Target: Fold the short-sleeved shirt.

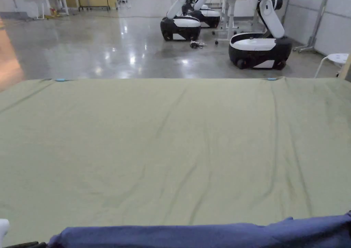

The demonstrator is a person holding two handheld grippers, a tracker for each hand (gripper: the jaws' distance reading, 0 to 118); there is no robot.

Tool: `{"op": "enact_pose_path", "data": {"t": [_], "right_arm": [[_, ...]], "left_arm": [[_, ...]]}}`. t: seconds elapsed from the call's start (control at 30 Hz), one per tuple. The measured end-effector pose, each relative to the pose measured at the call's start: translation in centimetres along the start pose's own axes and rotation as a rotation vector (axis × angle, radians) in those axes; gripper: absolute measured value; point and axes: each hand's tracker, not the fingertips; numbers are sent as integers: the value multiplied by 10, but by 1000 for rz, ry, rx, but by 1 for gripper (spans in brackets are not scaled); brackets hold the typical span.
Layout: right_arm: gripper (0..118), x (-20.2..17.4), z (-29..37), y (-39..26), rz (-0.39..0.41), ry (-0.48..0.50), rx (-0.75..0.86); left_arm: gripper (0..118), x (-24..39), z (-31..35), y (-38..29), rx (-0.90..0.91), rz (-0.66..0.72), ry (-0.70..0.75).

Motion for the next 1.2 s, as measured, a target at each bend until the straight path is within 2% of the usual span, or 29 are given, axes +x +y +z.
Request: {"op": "enact_pose_path", "data": {"t": [0.07, 0.13, 0.2, 0.23, 0.27, 0.3, 0.33, 0.37, 0.4, 0.5, 0.6, 0.63, 0.7, 0.73, 0.77, 0.8, 0.83, 0.87, 0.93, 1.03, 1.1, 1.17, 1.2], "right_arm": [[3, 0, -7, -23, -19, 14, -62], [5, 0, -17, -45, -24, -13, -129], [17, -3, -22, -58, 1, -3, -146], [30, -5, -22, -61, 10, -15, -161], [52, -8, -21, -62, 22, -34, -158], [66, -12, -17, -60, 55, -49, -132], [76, -17, -13, -57, 88, -76, -84], [83, -14, -10, -56, 138, -110, -19], [83, -21, -2, -47, 194, -147, 73], [83, -39, 15, -15, 252, -230, 349], [85, -53, 16, 23, 255, -309, 538], [85, -59, 16, 34, 258, -307, 584], [83, -68, 14, 52, 232, -276, 621], [74, -72, 12, 60, 218, -242, 615], [40, -77, 11, 66, 209, -238, 618], [2, -83, 8, 72, 206, -247, 612], [2, -90, 4, 76, 197, -279, 612], [2, -93, 3, 78, 183, -328, 595], [2, -96, -2, 85, 155, -227, 571], [2, -104, 1, 82, 159, -244, 578], [2, -105, 4, 83, 169, -214, 564], [2, -107, 4, 82, 178, -216, 551], [2, -106, 5, 81, 192, -209, 547]], "left_arm": [[8, -3, -10, -19, -25, 11, 18], [8, -8, -23, -37, -44, 29, 43], [15, -10, -30, -49, -35, 39, 72], [28, -10, -31, -52, -19, 48, 74], [52, -8, -29, -54, 13, 56, 66], [73, -12, -28, -58, 54, 80, 56], [99, -5, -28, -54, 70, 78, 80], [118, -1, -27, -51, 82, 59, 136], [116, 9, -21, -49, 187, -5, 176], [117, 27, -11, -36, 266, -77, 273], [117, 51, 6, -10, 491, -157, 423], [117, 59, 10, -4, 581, -162, 441], [113, 71, 18, 9, 651, -180, 433], [109, 78, 21, 17, 663, -198, 441], [92, 84, 23, 22, 671, -207, 445], [60, 90, 25, 26, 679, -208, 424], [11, 99, 27, 30, 686, -234, 439], [0, 103, 27, 35, 680, -251, 448], [0, 109, 28, 45, 700, -262, 453], [0, 116, 24, 48, 706, -274, 469], [0, 118, 27, 47, 704, -284, 448], [0, 113, 28, 45, 668, -289, 373], [0, 104, 30, 46, 623, -245, 303]]}}
